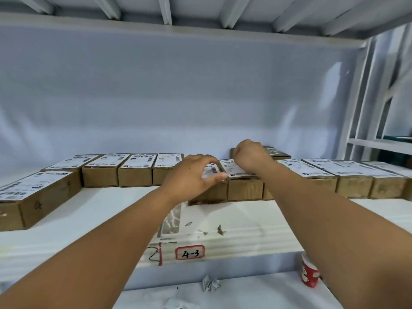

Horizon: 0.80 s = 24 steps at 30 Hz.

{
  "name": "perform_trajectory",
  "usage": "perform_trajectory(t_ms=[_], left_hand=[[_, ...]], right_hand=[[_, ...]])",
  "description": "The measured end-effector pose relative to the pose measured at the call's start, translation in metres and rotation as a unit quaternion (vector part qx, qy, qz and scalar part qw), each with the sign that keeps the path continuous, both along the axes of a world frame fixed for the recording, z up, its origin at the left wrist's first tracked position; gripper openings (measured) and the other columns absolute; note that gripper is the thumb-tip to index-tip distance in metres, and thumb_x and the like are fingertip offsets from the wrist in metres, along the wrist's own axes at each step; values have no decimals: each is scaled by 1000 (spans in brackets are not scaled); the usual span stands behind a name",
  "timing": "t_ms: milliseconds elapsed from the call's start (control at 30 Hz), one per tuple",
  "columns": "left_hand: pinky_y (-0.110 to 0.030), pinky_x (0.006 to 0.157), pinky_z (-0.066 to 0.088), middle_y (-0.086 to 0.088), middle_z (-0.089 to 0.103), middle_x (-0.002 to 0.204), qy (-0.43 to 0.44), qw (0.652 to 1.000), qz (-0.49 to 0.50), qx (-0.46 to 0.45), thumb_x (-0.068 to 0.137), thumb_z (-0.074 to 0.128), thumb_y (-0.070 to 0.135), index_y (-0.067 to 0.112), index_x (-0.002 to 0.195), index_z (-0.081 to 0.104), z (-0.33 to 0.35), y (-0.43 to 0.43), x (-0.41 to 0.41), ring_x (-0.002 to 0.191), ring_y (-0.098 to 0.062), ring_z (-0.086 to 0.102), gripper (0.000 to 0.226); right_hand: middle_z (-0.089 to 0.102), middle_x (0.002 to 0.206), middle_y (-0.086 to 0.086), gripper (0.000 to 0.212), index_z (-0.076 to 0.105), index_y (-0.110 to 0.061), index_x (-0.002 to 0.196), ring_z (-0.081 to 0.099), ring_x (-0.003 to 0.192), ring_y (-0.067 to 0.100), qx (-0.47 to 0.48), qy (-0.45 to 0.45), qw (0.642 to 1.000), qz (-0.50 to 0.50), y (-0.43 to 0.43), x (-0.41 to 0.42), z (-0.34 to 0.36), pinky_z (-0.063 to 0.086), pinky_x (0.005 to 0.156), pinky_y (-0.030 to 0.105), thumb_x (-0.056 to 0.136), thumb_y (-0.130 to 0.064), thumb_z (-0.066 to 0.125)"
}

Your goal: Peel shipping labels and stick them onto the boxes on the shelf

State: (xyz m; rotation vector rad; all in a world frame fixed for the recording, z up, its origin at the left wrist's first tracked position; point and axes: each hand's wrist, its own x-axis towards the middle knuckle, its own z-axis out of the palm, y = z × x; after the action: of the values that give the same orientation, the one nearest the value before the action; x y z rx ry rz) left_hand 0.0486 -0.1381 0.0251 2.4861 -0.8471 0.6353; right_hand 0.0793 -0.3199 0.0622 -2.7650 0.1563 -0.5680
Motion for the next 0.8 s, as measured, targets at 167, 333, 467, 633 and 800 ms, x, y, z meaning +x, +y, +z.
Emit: perform_trajectory(t_ms=[167, 333, 467, 633, 800], left_hand=[[-30, 90, 46, 20, 66, 108, 49, 999, 7, 15, 80, 52, 66, 39, 111, 57, 9, -15, 13, 101, -3, 56, 42], [-30, 82, 51, 20, 70, 93, 1, 1000, 11, 15, 79, 51, 66, 35, 95, 66, 1, -23, 24, 91, 0, 62, 38], [-30, 81, 50, 20, 70, 95, -10, 1000, -5, 21, 79, 57, 58, 36, 96, 69, 1, -20, 25, 91, -2, 62, 30], [-20, 87, 40, 22, 59, 119, -5, 996, 6, 93, 69, 55, 74, 41, 117, 58, 3, -19, 23, 109, -1, 52, 59], [-19, 88, 39, 21, 59, 121, -9, 996, 4, 90, 71, 56, 72, 42, 118, 59, 2, -19, 22, 111, 0, 51, 55]], right_hand=[[62, 100, 12, 21, 61, -9, 94, 57, 89, 29, -52, 50, 997, -4, -26, 26, -2, 52, 79, 33, 83, -11, 44], [54, 77, 5, 13, 52, -12, 76, 54, 76, 25, -40, 88, 995, -32, -39, 60, 2, 42, 64, 28, 82, -23, 55], [58, 80, 3, 20, 57, -14, 80, 57, 84, 25, -42, 141, 987, -66, -43, 79, 10, 44, 75, 30, 81, -33, 64], [55, 98, 7, 27, 60, -12, 95, 58, 102, 28, -82, 195, 974, -79, -47, 90, 15, 41, 82, 31, 88, -37, 58], [58, 104, 2, 53, 58, -17, 100, 55, 109, 29, -75, 196, 969, -131, -53, 100, 8, 38, 99, 41, 68, -58, 67]])
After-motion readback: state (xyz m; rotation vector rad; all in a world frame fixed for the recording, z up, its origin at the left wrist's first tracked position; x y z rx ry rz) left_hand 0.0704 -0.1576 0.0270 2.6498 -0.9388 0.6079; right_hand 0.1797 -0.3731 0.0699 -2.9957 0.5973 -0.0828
